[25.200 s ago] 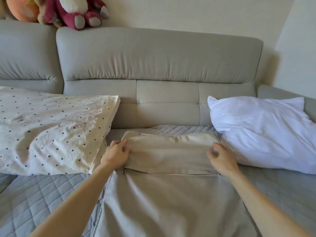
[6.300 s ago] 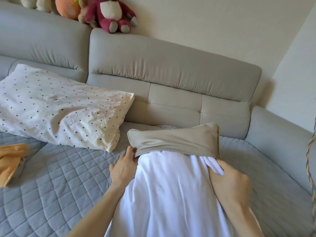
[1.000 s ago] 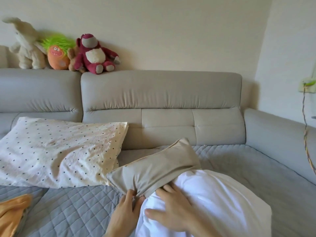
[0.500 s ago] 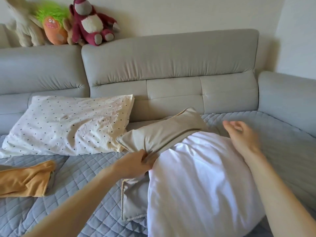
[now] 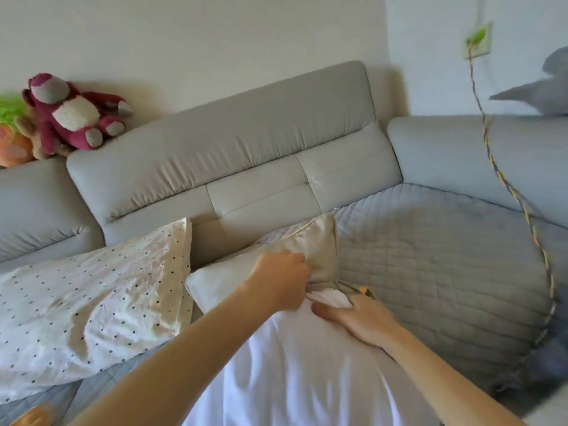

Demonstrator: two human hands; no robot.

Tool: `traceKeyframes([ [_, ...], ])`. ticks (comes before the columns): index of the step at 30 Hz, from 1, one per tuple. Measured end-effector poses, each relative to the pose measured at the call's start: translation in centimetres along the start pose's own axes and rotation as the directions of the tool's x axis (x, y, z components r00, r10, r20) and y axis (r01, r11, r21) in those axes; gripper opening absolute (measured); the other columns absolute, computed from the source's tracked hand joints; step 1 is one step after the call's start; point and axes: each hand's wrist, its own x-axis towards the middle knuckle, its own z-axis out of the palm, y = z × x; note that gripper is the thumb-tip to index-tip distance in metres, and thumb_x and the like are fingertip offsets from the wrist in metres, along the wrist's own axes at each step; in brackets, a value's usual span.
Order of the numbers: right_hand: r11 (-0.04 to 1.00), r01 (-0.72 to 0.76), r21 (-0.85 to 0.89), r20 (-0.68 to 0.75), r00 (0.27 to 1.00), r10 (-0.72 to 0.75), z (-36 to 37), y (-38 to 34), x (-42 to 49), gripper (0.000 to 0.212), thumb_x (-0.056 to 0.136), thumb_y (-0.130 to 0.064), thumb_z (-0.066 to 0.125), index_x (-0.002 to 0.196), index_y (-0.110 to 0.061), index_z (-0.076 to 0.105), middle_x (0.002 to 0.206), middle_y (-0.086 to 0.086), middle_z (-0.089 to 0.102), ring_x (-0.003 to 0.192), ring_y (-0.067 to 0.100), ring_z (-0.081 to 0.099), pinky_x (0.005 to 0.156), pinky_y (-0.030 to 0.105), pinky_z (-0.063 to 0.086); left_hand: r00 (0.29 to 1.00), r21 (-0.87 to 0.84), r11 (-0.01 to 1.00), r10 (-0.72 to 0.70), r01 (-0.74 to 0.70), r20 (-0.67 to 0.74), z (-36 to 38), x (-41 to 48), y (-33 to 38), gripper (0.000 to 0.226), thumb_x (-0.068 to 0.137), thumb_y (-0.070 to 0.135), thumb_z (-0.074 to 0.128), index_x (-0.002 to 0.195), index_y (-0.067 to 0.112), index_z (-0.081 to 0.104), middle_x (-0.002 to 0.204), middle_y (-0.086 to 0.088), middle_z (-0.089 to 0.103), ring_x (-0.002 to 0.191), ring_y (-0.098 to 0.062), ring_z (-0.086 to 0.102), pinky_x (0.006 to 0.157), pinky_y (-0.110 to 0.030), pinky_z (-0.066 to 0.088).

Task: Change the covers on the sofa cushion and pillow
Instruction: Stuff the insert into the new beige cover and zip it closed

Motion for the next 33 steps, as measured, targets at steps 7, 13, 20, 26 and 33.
traceKeyframes([
  [7, 0.967, 0.021, 0.254, 0.02, 0.999, -0.027, 1.0, -0.3, -0.4, 0.059, 0.07, -0.072, 0.065, 0.119, -0.04, 0.064, 0.118, -0.013, 0.067, 0.106, 0.009, 0.062, 0.095, 0.034, 0.048, 0.98, 0.213, 0.961, 0.192, -0.176, -0.055, 0.5, 0.8, 0.3, 0.044, 0.048, 0.027, 0.088, 0.081, 0.023, 0.06, 0.077, 0.002, 0.055, 0.052, -0.019, 0.055, 0.043, -0.025, 0.022],
  [13, 0.885, 0.025, 0.466, 0.18, 0.976, -0.123, 0.1, -0.7, -1.6, 0.061, 0.069, -0.044, 0.085, 0.123, -0.041, 0.058, 0.109, -0.02, 0.069, 0.098, 0.0, 0.067, 0.088, 0.024, 0.052, 0.985, 0.191, 0.968, 0.146, -0.162, 0.095, -2.8, 2.1, -1.4, 0.032, 0.093, 0.01, 0.05, 0.121, 0.024, 0.057, 0.115, -0.001, 0.059, 0.106, -0.028, 0.061, 0.067, -0.033, 0.035],
  [20, 0.903, 0.427, -0.054, 0.148, 0.897, -0.416, 1.8, -3.5, -2.5, 0.106, 0.081, -0.045, 0.065, 0.148, -0.054, -0.017, 0.16, -0.028, 0.005, 0.145, 0.01, 0.027, 0.115, 0.034, 0.029, 0.99, -0.004, 0.999, 0.032, -0.032, 0.135, -4.8, 2.7, -5.5, 0.026, 0.084, 0.019, 0.059, 0.091, 0.042, 0.068, 0.079, 0.011, 0.05, 0.089, -0.023, 0.061, 0.058, -0.027, 0.036],
  [26, 0.846, 0.323, -0.425, -0.15, 0.896, -0.417, 4.8, -5.0, -1.4, 0.076, 0.096, -0.015, 0.037, 0.156, -0.026, -0.008, 0.161, -0.004, 0.025, 0.114, 0.033, 0.059, 0.089, 0.041, 0.042, 0.999, -0.113, 0.993, -0.042, 0.042, 0.004, -1.7, 2.5, -4.3, 0.016, 0.092, 0.039, 0.052, 0.102, 0.032, 0.063, 0.102, 0.005, 0.065, 0.095, -0.025, 0.062, 0.073, -0.035, 0.049],
  [33, 0.738, 0.191, -0.647, -0.169, 0.908, -0.383, 4.4, -4.3, 2.5, 0.04, 0.102, -0.021, 0.031, 0.142, -0.018, 0.038, 0.14, 0.003, 0.051, 0.11, 0.036, 0.061, 0.075, 0.038, 0.041, 0.948, -0.464, 0.885, -0.166, 0.021, -0.273, 1.2, -0.2, -0.3, 0.016, 0.096, 0.037, 0.047, 0.095, 0.024, 0.057, 0.103, 0.006, 0.063, 0.097, -0.024, 0.059, 0.076, -0.037, 0.047],
])
